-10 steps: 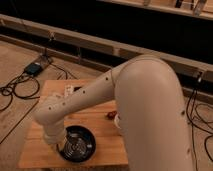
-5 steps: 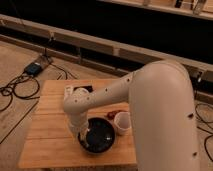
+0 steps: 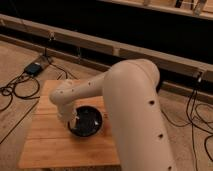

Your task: Drag the ceramic bowl in a circle

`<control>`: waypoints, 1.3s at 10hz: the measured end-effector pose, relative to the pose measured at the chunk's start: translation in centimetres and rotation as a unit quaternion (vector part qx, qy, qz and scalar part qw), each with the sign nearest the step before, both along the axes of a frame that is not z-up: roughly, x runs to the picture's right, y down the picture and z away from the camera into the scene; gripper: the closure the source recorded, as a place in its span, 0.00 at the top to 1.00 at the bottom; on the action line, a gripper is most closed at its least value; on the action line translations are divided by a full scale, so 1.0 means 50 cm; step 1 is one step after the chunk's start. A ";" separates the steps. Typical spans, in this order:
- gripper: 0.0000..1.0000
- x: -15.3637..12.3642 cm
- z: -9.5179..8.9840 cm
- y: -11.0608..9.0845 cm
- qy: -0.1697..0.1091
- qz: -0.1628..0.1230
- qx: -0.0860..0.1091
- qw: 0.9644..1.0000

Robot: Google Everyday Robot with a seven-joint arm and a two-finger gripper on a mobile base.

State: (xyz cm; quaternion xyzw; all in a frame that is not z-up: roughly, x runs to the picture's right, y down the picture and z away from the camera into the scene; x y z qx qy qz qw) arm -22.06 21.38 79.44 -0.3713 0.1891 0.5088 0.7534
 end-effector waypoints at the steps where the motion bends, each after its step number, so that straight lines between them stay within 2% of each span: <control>1: 0.00 -0.041 -0.012 0.001 -0.020 -0.012 0.002 1.000; 3: 0.00 -0.106 -0.059 0.027 -0.061 -0.031 -0.004 0.998; 4: 0.00 -0.127 -0.094 0.056 -0.079 -0.035 -0.016 0.996; 7: 0.00 -0.130 -0.191 0.136 -0.102 -0.043 -0.051 0.993; 8: 0.00 -0.109 -0.217 0.162 -0.097 -0.044 -0.063 0.992; 10: 0.00 -0.056 -0.230 0.185 -0.072 -0.035 -0.076 0.994; 12: 0.00 0.029 -0.197 0.180 -0.025 -0.004 -0.079 0.997; 13: 0.00 0.074 -0.165 0.168 0.000 0.015 -0.078 0.997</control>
